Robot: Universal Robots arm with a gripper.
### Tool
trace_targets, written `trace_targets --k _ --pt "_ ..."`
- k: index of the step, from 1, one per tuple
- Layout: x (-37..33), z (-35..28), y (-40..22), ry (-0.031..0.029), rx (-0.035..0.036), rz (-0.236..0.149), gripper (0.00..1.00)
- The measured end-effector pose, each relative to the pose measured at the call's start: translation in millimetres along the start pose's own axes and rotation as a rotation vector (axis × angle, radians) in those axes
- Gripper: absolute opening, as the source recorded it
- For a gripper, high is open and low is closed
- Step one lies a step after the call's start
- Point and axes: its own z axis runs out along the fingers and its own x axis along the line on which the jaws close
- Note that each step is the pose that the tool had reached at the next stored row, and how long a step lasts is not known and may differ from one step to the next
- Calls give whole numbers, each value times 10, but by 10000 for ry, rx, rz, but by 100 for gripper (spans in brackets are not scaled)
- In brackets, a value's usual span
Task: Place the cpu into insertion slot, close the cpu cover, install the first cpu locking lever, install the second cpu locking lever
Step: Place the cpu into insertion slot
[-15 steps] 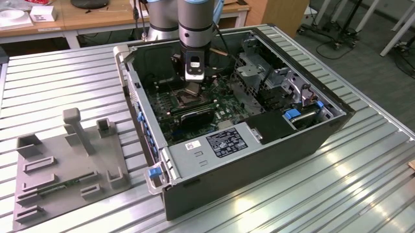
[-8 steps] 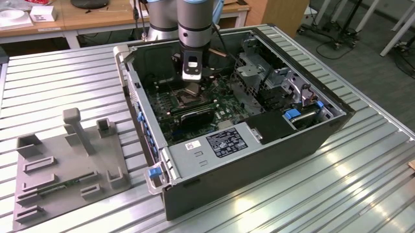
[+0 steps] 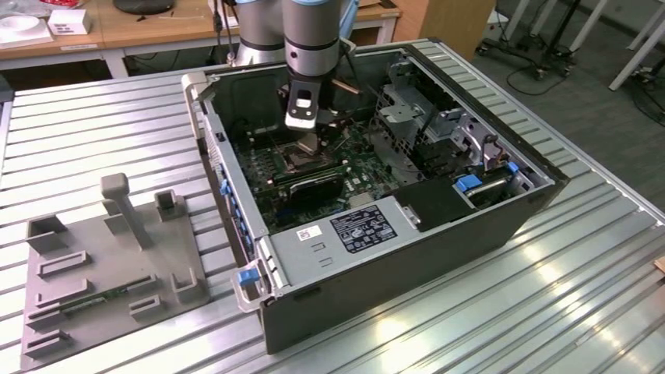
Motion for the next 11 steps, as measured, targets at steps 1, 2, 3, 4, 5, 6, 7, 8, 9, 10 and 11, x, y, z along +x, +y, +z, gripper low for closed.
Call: trace_targets --k 1,2,3,4,5,6,7,8,9,10,11 --pt "0 1 0 -25 -2 177 54" --pt "0 1 0 -49 -5 355 54" --pt "0 2 0 -69 -8 501 54" --pt "0 1 -1 -82 -9 606 54" --pt "4 1 -3 -87 -8 646 54" --pt "13 1 -4 -91 -10 664 54" --pt "25 1 -6 -92 -12 678 54" --pt "40 1 -9 -94 -12 689 54" --pt "52 1 -13 -96 -13 702 54" --pt "62 0 -20 -99 -13 722 54" --pt "68 -1 -28 -103 -15 760 54"
